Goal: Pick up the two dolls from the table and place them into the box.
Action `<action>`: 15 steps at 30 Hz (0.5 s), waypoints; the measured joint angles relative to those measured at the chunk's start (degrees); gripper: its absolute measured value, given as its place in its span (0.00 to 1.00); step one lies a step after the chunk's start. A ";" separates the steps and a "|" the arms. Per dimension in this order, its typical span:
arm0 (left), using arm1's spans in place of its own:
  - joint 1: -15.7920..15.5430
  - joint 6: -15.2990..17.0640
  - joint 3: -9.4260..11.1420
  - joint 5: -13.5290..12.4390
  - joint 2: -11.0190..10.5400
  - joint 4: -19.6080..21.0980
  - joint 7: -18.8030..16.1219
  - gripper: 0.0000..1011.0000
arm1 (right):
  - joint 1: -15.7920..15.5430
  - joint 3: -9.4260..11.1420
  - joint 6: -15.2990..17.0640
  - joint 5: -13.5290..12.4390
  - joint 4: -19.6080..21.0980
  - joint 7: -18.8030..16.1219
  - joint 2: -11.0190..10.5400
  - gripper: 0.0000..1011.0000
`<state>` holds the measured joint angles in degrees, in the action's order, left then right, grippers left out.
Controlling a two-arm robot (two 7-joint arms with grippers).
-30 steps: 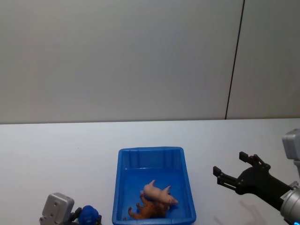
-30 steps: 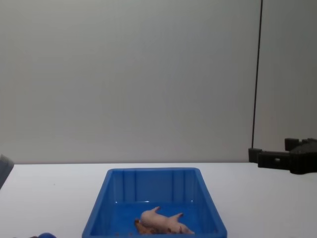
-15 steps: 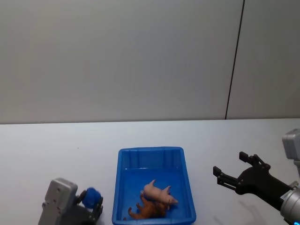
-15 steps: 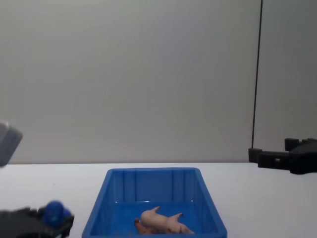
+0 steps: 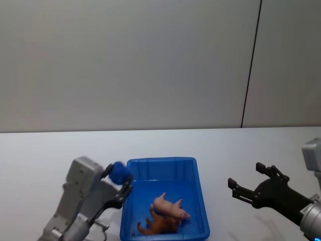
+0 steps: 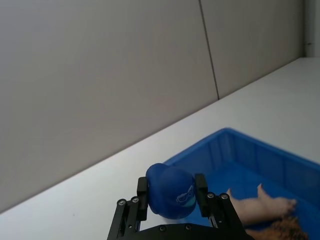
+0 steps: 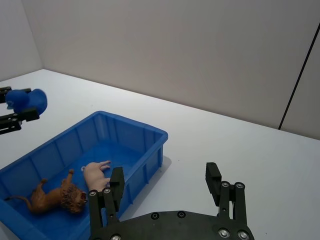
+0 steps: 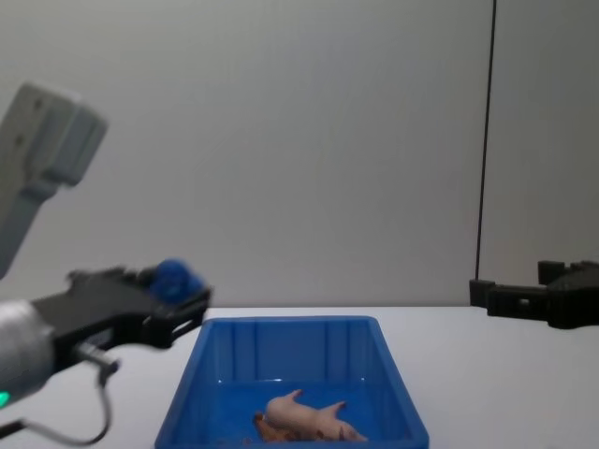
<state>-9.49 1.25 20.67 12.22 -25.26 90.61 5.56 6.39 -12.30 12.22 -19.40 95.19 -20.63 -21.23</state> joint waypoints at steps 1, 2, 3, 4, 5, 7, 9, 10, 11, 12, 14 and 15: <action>-0.35 -0.09 0.10 -0.28 0.30 0.00 0.42 0.54 | 0.00 0.00 0.00 0.00 0.00 0.00 0.00 0.99; -1.07 -0.23 0.32 -0.84 0.95 -0.02 1.07 0.57 | 0.00 0.00 0.00 0.00 0.00 0.00 0.00 0.99; -1.56 -0.31 0.46 -1.08 1.40 -0.10 1.40 0.62 | 0.00 0.00 0.00 0.00 0.00 0.00 0.00 0.99; -1.91 -0.42 0.58 -1.39 1.72 -0.18 1.85 0.63 | 0.00 0.00 0.00 0.00 0.00 0.00 0.00 0.99; -2.24 -0.50 0.69 -1.58 2.04 -0.30 2.12 0.66 | 0.00 0.00 0.00 0.00 0.00 0.00 0.00 0.99; -3.15 -0.75 1.01 -2.25 2.92 -0.64 3.02 0.74 | 0.00 0.00 0.00 0.00 0.00 0.00 0.00 0.99; -3.79 -0.94 1.24 -2.65 3.58 -0.95 3.64 0.77 | 0.00 0.00 0.00 0.00 0.00 0.00 0.00 0.99; -4.27 -1.09 1.44 -2.95 4.08 -1.19 4.16 0.83 | 0.00 0.00 0.00 0.00 0.01 0.00 0.00 0.99; -4.57 -1.17 1.55 -3.09 4.38 -1.34 4.37 0.85 | 0.00 0.00 0.00 0.00 0.01 0.00 0.00 0.99; -4.97 -1.31 1.71 -3.31 4.80 -1.53 4.79 0.87 | 0.00 0.00 0.00 0.00 0.00 0.00 0.00 0.99; -5.32 -1.47 1.83 -3.55 5.16 -1.72 5.18 0.93 | 0.00 0.00 0.00 0.00 0.00 0.00 0.00 0.99; -5.58 -1.63 1.93 -3.67 5.43 -1.85 5.52 0.94 | 0.00 0.00 0.00 0.00 0.00 0.00 0.00 0.99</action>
<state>-15.07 -0.39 22.60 8.55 -19.83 88.76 11.08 6.39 -12.30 12.22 -19.40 95.20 -20.63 -21.23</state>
